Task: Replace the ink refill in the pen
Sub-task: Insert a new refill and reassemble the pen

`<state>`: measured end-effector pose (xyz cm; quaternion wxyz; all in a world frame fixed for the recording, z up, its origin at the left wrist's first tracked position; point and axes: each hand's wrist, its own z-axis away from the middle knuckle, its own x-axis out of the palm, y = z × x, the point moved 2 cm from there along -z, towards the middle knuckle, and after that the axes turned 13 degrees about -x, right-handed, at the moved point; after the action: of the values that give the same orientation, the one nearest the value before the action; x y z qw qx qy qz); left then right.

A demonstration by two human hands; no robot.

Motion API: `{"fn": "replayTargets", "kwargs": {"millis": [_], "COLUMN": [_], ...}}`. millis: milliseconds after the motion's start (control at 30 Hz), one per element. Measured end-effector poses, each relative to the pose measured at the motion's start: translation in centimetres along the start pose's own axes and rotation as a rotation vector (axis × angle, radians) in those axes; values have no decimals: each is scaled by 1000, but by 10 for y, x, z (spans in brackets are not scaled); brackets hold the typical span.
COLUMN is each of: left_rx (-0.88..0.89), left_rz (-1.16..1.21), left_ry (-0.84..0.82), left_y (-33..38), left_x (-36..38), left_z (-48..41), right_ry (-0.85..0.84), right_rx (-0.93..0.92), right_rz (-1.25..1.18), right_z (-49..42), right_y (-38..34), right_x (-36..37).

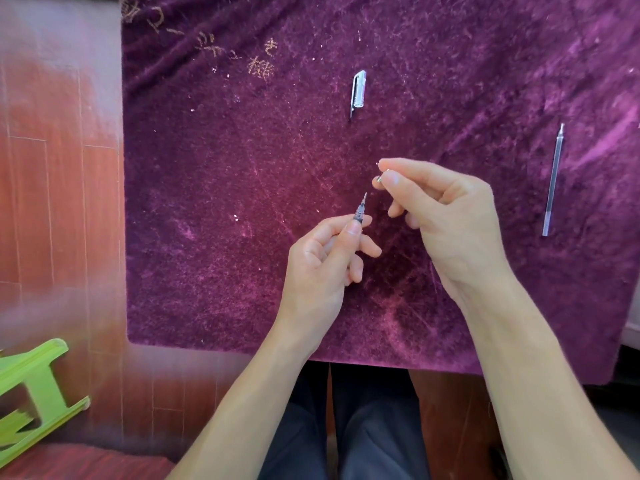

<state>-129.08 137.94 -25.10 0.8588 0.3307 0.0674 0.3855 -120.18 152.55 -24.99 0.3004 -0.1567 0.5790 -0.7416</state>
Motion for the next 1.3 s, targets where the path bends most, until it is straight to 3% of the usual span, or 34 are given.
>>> {"fn": "replayTargets", "kwargs": {"millis": [800,1100,1300], "left_rx": [4,25,67], "left_rz": [-23,7,21], "left_ry": [-22,-115,-30], "left_y": [-11,-7,-6], "left_x": [2,4,8], "left_z": [7,11,12], "right_ry": [-203,-351,-336], "right_rx": [-7,12,53], "right_rz": [-5,-90,-135], "right_z": [18,14,15], "right_y": [2,-1,1], "right_x": [-3,-13,-9]}}
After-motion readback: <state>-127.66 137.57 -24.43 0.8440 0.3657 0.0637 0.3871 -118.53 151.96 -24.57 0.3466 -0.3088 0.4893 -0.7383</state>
